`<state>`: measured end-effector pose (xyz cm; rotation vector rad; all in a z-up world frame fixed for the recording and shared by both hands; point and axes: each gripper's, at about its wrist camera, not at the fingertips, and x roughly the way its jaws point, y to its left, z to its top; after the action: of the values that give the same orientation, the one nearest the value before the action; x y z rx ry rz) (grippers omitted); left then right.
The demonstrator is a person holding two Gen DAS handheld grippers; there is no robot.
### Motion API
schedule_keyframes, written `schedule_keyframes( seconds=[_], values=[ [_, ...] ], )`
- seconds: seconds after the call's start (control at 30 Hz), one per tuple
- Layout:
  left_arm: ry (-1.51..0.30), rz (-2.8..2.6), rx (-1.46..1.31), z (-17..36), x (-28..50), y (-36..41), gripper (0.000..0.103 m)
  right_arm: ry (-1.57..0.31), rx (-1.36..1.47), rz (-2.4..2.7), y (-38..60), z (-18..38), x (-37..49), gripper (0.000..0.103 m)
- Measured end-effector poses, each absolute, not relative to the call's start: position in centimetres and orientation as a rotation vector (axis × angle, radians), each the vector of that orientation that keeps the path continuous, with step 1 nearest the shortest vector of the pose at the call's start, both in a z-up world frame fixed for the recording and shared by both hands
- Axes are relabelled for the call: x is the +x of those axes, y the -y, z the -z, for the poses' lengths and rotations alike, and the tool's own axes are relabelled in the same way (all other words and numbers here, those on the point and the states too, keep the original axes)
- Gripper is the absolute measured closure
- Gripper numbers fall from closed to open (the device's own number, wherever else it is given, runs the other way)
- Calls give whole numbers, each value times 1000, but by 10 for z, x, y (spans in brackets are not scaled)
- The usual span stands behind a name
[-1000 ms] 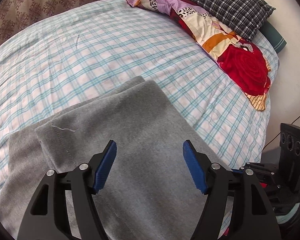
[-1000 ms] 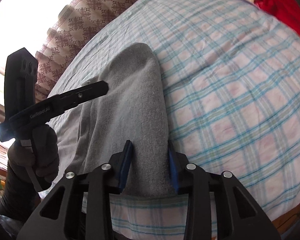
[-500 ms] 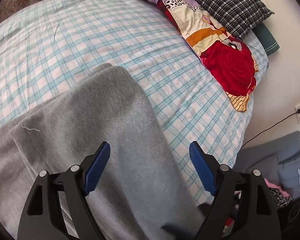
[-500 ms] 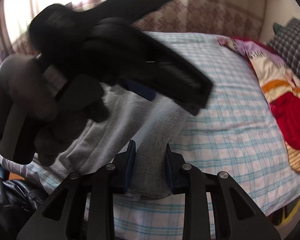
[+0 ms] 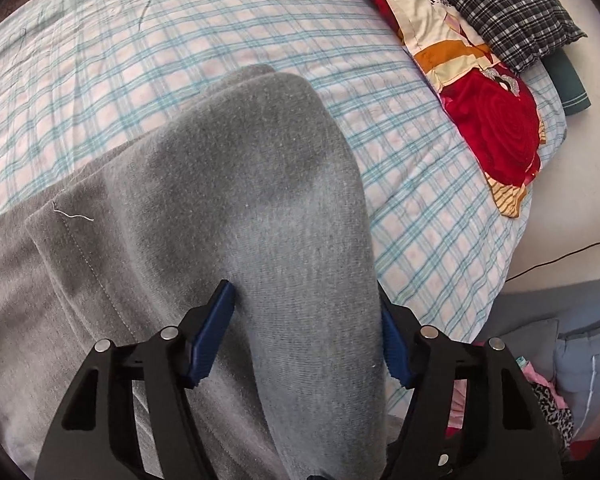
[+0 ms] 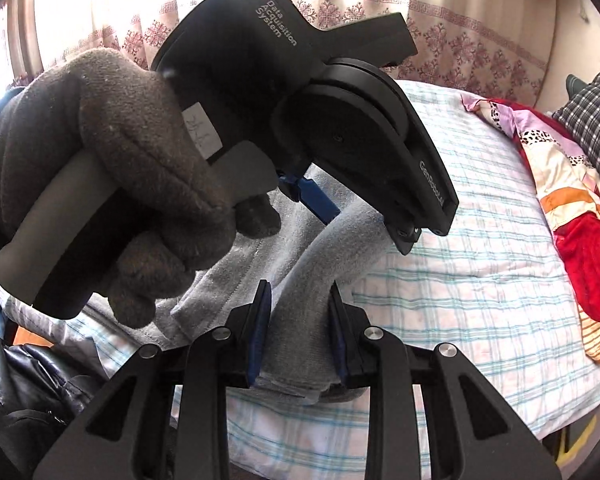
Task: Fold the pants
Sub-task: 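Grasp the folded pants end with the left gripper while the right gripper grasps beside it, then fold the held end over the pants with the left gripper and release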
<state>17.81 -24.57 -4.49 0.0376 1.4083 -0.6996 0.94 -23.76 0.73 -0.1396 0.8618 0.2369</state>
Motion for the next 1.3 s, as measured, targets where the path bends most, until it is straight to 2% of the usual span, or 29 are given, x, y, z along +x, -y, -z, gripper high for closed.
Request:
schedule_keyframes(
  seconds=[0.07, 0.17, 0.33, 0.37, 0.4, 0.47, 0.5, 0.7, 0.73, 0.77, 0.87, 0.93, 0.97, 1.0, 1.03, 1.3],
  values=[
    [-1411, 697, 37, 44, 178, 246, 34, -862, -137, -244, 234, -8, 11, 76],
    [-1436, 709, 20, 42, 179, 244, 26, -866, -142, -261, 228, -7, 13, 76],
    [-1385, 718, 28, 31, 179, 235, 27, -871, -140, -276, 214, -10, 12, 76],
    [-1366, 721, 42, 29, 177, 233, 32, -871, -132, -280, 211, -11, 11, 76],
    [-1355, 722, 56, 27, 175, 231, 46, -872, -122, -283, 211, -12, 12, 76],
    [-1338, 718, 73, 25, 172, 226, 60, -872, -108, -290, 210, -15, 15, 76],
    [-1326, 715, 74, 23, 170, 222, 63, -873, -106, -293, 209, -16, 15, 76],
    [-1313, 717, 21, 19, 165, 194, 63, -876, -133, -323, 191, -18, 13, 79],
    [-1304, 726, 3, 17, 163, 189, 67, -875, -137, -326, 188, -18, 12, 79],
    [-1296, 735, -19, 16, 162, 184, 76, -871, -140, -332, 185, -20, 12, 79],
    [-1260, 748, -96, 8, 159, 161, 82, -862, -132, -352, 183, -26, 11, 79],
    [-1242, 748, -136, 5, 158, 147, 83, -868, -81, -375, 189, -32, 13, 76],
    [-1237, 749, -159, 4, 157, 138, 84, -876, -50, -382, 192, -35, 14, 62],
    [-1231, 750, -185, 3, 155, 129, 84, -880, -30, -378, 195, -38, 16, 40],
    [-1226, 748, -202, 2, 154, 119, 84, -876, -9, -364, 201, -42, 17, 34],
    [-1171, 724, -333, -8, 147, 41, 85, -878, 213, -391, 240, -54, 20, 33]
  ],
)
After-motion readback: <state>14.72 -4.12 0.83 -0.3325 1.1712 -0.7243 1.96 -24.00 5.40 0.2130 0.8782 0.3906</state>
